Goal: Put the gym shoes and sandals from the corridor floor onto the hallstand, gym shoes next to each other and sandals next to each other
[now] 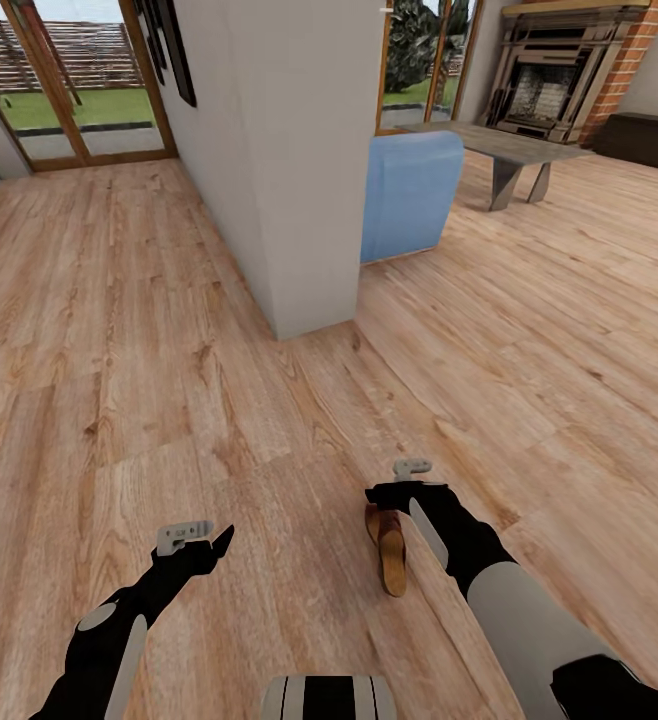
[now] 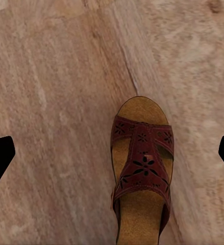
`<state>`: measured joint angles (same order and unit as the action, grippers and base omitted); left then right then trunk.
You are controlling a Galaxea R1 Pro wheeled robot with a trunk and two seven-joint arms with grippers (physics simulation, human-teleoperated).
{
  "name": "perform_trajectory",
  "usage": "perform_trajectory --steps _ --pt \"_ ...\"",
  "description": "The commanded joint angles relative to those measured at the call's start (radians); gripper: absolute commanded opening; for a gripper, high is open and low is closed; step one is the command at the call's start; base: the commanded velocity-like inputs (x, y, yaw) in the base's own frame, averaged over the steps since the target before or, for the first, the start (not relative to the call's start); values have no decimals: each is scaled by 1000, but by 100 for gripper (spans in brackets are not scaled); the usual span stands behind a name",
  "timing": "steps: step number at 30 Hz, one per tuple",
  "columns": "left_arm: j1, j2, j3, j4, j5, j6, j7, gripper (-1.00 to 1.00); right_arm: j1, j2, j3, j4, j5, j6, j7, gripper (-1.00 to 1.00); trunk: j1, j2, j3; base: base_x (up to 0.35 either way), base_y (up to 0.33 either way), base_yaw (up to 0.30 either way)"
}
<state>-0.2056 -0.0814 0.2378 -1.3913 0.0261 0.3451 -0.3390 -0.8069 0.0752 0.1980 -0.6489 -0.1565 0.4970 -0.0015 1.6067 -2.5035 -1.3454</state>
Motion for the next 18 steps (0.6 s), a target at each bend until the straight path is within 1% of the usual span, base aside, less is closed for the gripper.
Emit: perform_trajectory --steps 1,9,18 --pt "0 0 0 0 0 0 0 100 0 0 0 0 0 0 0 100 0 0 0 0 0 -7" --pt "0 0 0 0 0 0 0 100 0 0 1 0 0 0 0 100 0 0 0 0 0 -2" --pt "0 0 0 0 0 0 0 100 0 0 0 0 0 0 0 100 4 -2 -35 0 0 0"
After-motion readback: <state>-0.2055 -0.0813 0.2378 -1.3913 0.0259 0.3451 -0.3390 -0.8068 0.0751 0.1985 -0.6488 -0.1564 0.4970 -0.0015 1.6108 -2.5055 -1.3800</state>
